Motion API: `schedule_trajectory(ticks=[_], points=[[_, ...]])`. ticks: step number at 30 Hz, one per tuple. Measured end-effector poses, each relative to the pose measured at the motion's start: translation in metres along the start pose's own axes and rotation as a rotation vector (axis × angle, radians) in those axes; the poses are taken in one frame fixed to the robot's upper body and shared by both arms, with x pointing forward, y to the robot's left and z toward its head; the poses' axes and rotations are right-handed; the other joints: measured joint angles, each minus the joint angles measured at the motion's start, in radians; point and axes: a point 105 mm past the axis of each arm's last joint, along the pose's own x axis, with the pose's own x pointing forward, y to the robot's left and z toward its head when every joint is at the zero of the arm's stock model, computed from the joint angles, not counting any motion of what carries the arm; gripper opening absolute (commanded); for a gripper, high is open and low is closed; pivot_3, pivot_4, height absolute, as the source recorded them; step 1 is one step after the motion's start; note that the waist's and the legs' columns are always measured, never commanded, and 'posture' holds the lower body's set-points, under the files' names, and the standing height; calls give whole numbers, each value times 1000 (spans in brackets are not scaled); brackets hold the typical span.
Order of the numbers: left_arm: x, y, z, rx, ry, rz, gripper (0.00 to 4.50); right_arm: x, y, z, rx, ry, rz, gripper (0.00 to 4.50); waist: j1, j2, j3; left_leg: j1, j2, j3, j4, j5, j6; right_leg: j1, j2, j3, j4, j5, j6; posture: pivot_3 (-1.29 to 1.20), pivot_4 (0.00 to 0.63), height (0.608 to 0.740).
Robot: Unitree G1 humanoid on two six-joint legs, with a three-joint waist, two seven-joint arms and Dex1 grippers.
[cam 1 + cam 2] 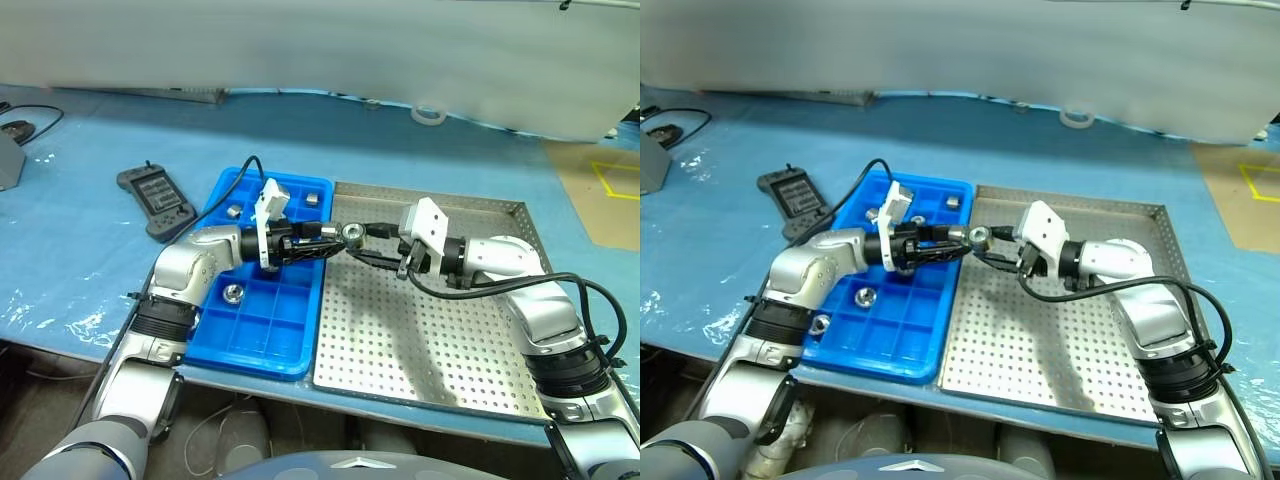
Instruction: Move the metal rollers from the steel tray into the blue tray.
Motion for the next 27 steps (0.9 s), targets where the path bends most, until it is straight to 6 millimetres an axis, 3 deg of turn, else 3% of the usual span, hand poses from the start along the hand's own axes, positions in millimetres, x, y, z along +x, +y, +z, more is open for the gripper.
schedule_trajectory(ticks=[7,21,27], points=[[2,6,-4,-10,3,22,3387,2,4,14,-12,-30,7,1570,0,0,0,0,0,0,0,0,0,0,0,0,0,0,0,-121,150,740],[2,10,-7,-3,9,44,3387,2,6,8,16,-13,14,1570,0,0,0,0,0,0,0,0,0,0,0,0,0,0,0,-117,150,740],[-7,-11,2,8,4,-80,3387,0,6,-7,109,18,21,1570,1,0,0,0,0,0,-1,0,0,-1,0,0,0,0,0,-115,150,740]])
